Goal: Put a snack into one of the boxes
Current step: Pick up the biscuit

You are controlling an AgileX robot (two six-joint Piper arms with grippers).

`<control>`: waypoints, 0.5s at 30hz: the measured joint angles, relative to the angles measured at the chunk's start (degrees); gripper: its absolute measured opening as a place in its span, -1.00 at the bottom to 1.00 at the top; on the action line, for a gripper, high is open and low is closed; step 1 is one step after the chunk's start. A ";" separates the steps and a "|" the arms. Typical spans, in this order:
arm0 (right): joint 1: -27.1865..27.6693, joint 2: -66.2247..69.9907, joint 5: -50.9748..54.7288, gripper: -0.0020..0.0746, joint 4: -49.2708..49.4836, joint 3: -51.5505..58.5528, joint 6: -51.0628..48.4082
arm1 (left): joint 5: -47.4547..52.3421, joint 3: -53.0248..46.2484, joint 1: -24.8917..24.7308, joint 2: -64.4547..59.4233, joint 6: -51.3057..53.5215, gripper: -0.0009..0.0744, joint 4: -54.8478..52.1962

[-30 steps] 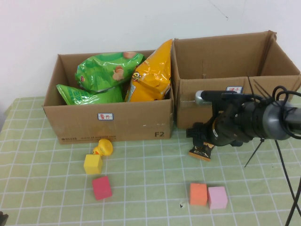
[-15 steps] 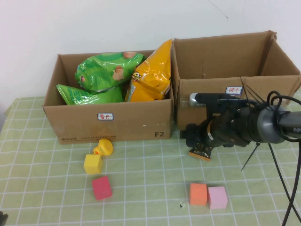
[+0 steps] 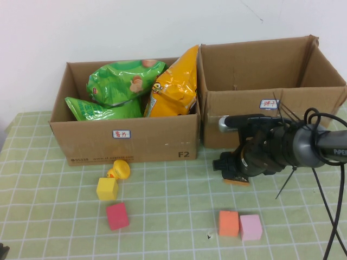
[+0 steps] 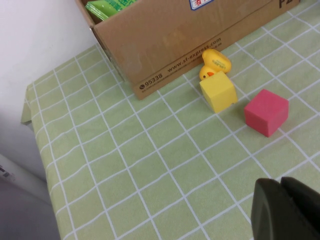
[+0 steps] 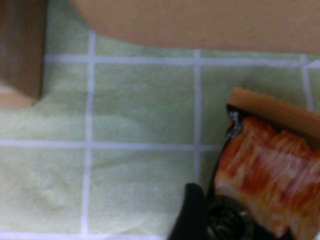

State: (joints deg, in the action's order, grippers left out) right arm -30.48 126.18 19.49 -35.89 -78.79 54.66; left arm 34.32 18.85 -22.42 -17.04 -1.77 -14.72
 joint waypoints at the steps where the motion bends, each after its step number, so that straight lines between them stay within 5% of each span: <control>1: -0.13 0.00 0.00 0.49 0.00 0.00 -0.39 | 0.00 0.00 0.00 0.00 0.00 -0.98 0.00; 15: -0.58 0.00 -0.24 0.03 0.00 0.00 -0.83 | 0.00 0.00 0.00 0.00 0.00 -0.98 0.00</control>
State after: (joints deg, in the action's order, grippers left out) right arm -31.05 126.18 19.26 -35.89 -78.79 53.83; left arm 34.32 18.85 -22.42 -17.04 -1.77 -14.72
